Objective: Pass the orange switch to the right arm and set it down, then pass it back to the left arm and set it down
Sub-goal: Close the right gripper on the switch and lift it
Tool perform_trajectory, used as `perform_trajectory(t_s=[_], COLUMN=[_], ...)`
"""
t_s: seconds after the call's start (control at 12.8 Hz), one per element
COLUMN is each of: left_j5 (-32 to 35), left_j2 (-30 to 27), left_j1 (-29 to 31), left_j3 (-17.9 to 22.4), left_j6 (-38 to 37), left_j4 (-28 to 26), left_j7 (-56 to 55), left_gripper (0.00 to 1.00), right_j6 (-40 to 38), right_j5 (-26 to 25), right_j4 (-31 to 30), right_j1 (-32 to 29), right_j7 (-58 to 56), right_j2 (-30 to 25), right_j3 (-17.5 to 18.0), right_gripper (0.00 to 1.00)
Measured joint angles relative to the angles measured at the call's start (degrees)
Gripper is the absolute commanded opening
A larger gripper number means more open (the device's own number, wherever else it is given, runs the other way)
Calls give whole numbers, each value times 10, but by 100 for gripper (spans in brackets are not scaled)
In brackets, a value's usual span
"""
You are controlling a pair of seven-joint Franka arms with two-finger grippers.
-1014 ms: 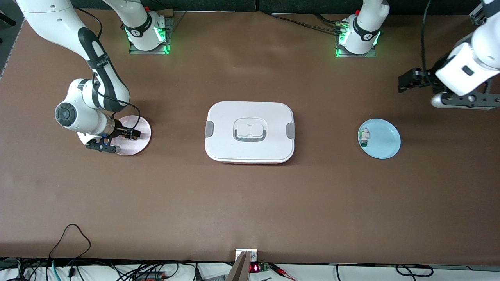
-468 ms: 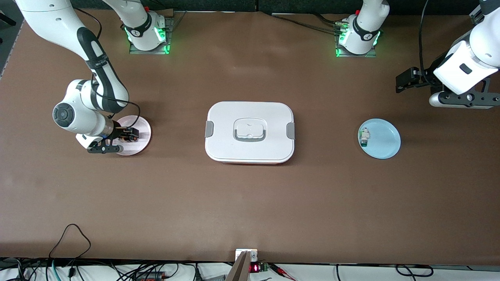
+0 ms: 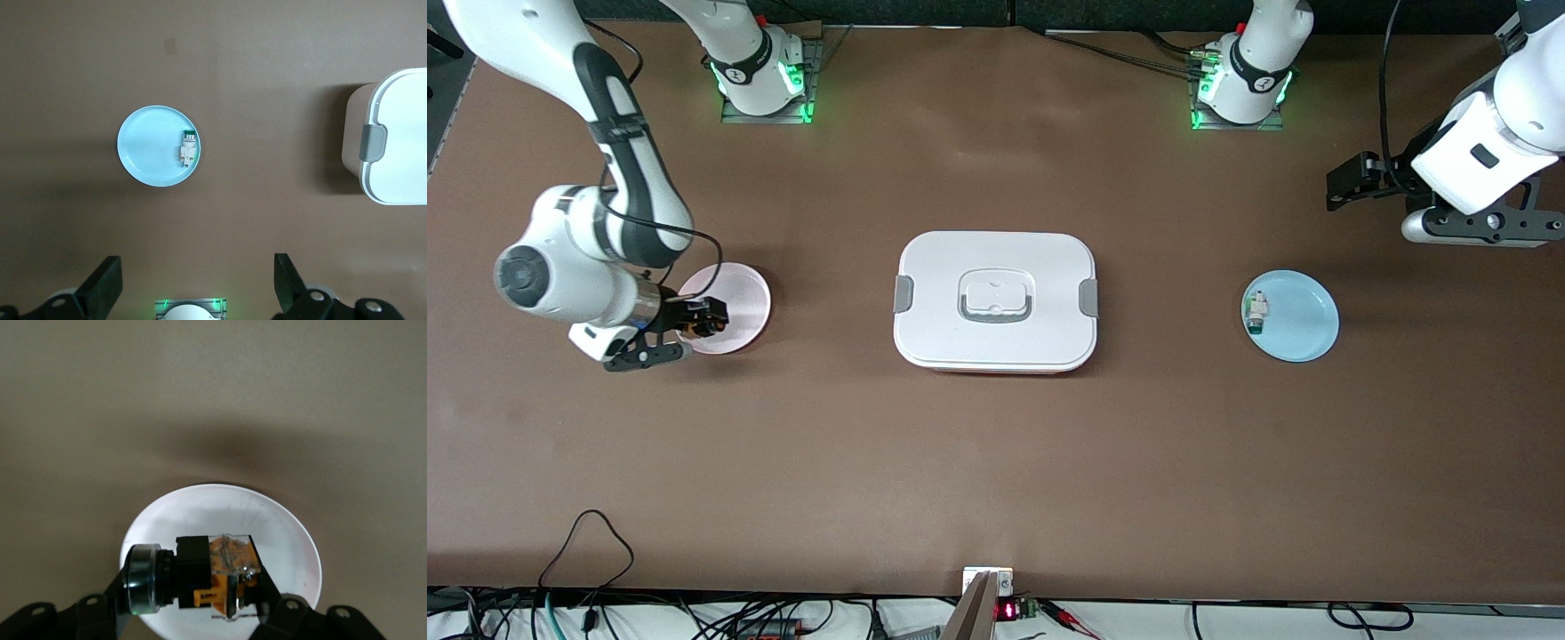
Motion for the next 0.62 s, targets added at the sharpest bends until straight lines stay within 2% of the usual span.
perform_trajectory(t_s=[0.31,0.62], left_j5=[0,0], left_j2=[0,0], left_j1=[0,0], left_j3=[0,0], left_j6=[-3,-6], left_j4=[0,0], left_j7=[0,0], left_gripper=[100,100], right_j6=[-135,-195], right_j5=[32,38], right_j4=[125,225], right_j1=[2,15], right_j7=[-17,-21], right_j2=[-10,-14], right_j3=[4,29], right_gripper=[26,24])
